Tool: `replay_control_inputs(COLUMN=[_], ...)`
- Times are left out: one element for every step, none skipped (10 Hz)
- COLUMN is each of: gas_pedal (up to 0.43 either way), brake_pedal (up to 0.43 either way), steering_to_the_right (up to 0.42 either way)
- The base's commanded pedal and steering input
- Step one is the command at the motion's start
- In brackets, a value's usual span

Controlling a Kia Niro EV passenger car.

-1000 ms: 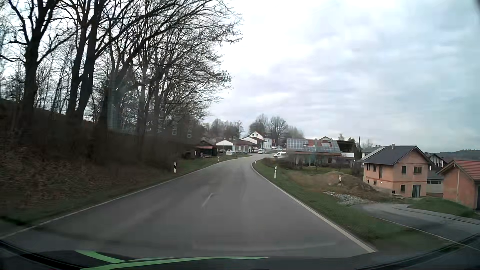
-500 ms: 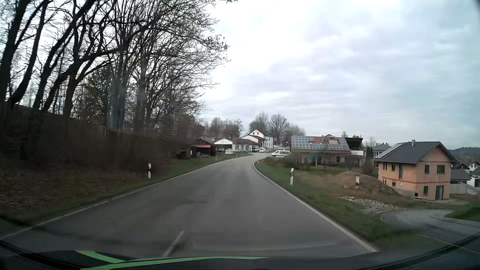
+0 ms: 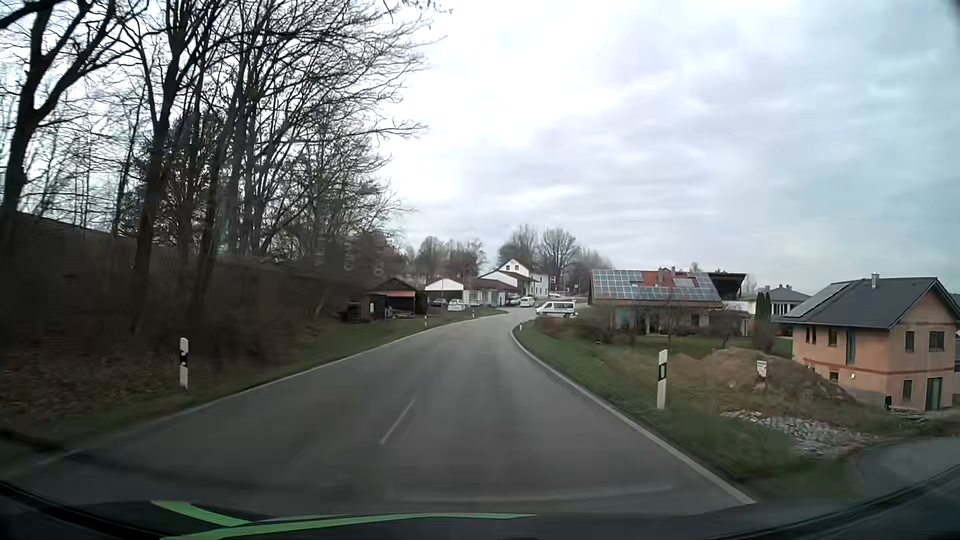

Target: Follow the waypoints while adhering to traffic rules and regulations

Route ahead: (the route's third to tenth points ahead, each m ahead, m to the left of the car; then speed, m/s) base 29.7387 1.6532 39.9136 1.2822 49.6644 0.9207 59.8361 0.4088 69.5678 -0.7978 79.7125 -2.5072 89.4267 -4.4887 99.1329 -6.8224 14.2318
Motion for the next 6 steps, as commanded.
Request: replay_control_inputs(gas_pedal=[0.039, 0.039, 0.039, 0.039, 0.039, 0.039], brake_pedal=[0.0, 0.0, 0.0, 0.0, 0.0, 0.0], steering_to_the_right=[0.004, 0.004, 0.004, 0.004, 0.004, 0.004])
